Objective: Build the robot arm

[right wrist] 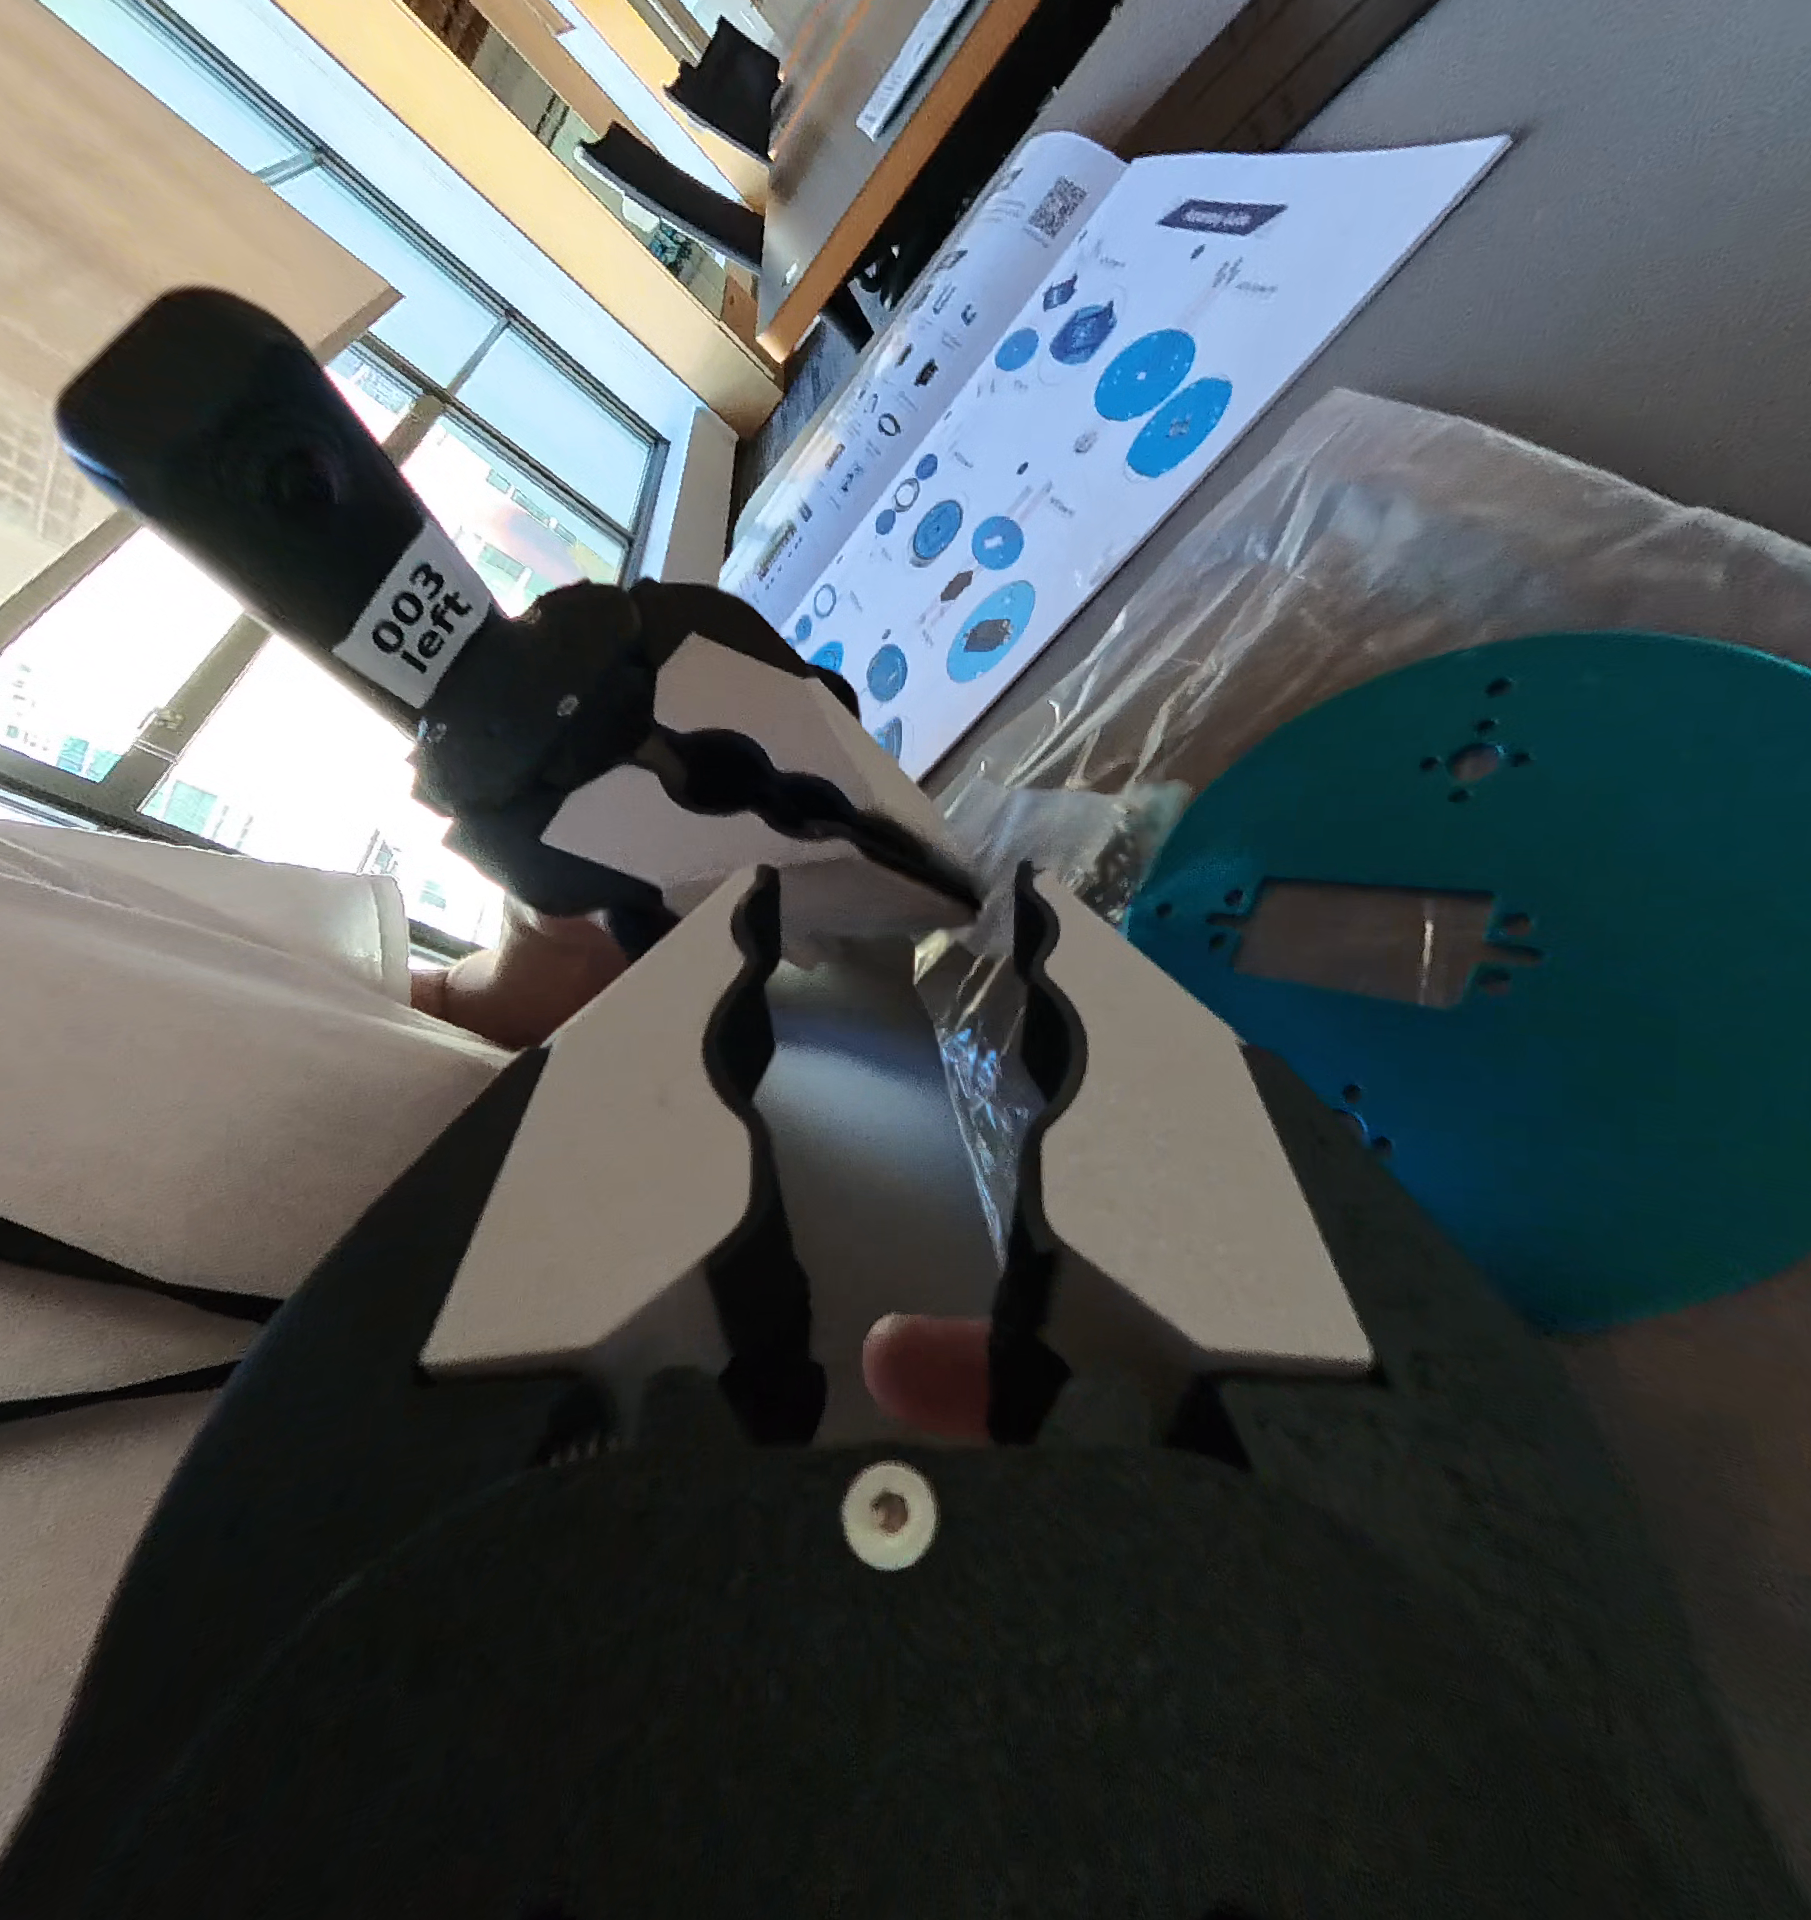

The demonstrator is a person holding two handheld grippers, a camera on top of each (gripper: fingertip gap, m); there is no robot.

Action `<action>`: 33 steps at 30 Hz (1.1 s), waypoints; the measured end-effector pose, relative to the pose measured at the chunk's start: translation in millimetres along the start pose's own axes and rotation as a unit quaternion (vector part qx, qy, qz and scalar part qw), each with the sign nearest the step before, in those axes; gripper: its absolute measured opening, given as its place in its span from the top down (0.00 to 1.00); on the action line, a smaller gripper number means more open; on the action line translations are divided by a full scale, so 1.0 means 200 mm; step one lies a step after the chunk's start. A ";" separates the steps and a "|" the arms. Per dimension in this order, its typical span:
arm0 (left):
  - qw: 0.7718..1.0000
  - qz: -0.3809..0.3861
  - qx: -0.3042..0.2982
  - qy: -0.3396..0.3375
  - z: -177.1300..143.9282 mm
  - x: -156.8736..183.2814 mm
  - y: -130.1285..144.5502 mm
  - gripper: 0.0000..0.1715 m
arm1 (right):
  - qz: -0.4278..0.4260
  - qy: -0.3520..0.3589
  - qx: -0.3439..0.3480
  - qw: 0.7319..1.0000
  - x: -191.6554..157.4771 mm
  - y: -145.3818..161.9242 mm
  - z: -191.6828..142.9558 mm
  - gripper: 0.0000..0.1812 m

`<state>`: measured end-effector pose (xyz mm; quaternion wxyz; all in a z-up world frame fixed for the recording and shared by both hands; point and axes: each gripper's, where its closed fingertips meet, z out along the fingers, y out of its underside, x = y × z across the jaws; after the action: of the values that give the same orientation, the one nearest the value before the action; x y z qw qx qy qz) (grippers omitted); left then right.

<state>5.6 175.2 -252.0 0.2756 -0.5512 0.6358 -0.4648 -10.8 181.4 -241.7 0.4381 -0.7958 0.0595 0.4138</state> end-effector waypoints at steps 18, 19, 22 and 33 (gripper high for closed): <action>0.999 -0.018 -0.011 0.037 -0.02 0.08 0.05 0.98 | 0.019 -0.001 -0.009 1.000 0.05 0.03 0.00 0.97; 0.999 -0.020 -0.010 0.038 -0.02 0.08 0.05 0.98 | 0.020 -0.001 -0.009 1.000 0.05 0.03 0.00 0.97; 0.999 -0.026 -0.007 0.040 -0.03 0.07 0.04 0.98 | 0.023 -0.003 -0.007 1.000 0.06 0.03 -0.01 0.98; 0.992 -0.102 0.013 0.077 -0.04 0.03 0.01 1.00 | -0.026 -0.003 -0.026 0.999 0.03 0.05 -0.02 0.88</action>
<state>-4.6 171.4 -249.2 0.1844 -0.5722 0.5898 -0.5392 -8.0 174.0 -251.5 0.4281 -0.8068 0.0268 0.4063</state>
